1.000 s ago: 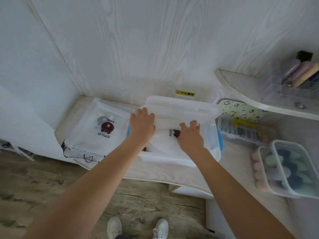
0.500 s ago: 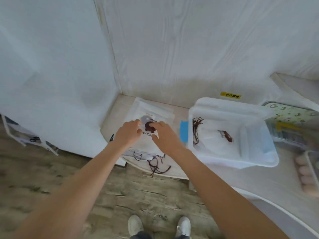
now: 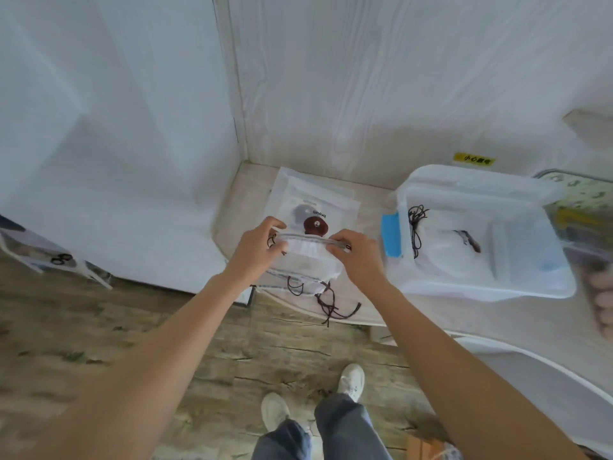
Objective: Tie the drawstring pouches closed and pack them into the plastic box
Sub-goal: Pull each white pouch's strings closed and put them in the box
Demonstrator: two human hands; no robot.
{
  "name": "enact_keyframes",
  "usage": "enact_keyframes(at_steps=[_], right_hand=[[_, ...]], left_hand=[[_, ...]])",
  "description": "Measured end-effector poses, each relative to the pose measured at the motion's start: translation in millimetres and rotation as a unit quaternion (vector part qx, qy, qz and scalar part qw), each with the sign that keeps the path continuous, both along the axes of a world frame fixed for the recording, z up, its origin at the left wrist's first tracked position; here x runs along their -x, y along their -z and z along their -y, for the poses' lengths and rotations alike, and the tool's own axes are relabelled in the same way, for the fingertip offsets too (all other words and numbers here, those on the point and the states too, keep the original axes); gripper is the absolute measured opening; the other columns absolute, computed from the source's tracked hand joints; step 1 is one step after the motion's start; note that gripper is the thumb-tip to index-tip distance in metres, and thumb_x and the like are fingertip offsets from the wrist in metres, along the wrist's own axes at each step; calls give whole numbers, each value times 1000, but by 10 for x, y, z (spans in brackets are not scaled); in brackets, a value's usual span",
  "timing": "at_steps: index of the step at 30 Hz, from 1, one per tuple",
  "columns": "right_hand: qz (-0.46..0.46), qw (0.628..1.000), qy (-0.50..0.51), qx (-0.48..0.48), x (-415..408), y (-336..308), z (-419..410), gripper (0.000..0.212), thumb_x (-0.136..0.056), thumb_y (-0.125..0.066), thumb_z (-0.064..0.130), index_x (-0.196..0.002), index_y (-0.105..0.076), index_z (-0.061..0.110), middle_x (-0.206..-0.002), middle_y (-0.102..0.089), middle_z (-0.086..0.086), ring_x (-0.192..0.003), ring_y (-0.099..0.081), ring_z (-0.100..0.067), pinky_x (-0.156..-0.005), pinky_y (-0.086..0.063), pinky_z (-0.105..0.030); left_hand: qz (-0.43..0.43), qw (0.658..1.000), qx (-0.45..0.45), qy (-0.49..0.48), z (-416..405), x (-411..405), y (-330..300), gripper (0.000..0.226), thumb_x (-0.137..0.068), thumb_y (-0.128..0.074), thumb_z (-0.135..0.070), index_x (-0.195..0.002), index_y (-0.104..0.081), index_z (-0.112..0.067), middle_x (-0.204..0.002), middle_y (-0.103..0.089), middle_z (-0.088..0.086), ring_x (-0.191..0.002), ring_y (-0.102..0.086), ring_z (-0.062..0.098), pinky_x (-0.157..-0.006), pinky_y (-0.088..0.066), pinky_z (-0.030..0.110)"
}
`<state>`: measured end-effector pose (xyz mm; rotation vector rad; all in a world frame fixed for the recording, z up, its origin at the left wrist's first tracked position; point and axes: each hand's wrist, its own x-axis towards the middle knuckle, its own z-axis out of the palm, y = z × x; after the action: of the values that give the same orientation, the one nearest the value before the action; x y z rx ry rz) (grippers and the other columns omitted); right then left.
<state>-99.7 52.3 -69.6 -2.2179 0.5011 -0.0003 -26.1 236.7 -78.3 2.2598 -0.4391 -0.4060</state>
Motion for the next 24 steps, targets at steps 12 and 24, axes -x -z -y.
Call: enact_keyframes(at_steps=[12,24], right_hand=[[183,853,262,-413,-167,-205,-2,20,-90,-57,6,-107,-66,1,-68,-53,4,-61,-45,-4,-59,-38,-14],[227,662,291,-652,-322,-428,-77,21,-98,-40,9,-92,-60,8,-69,-72,4,-73,-66,-6,-70,-51,-17]], left_hand=[[-30,927,250,-278,276,-224,-332,11,-86,-61,-13,-83,-72,-14,-62,-58,0,-54,-48,7,-59,-40,24],[-397,517,676,-344,526,-319,-449,36,-101,-22,-4,-79,-50,1,-62,-64,9,-77,-57,21,-97,-40,37]])
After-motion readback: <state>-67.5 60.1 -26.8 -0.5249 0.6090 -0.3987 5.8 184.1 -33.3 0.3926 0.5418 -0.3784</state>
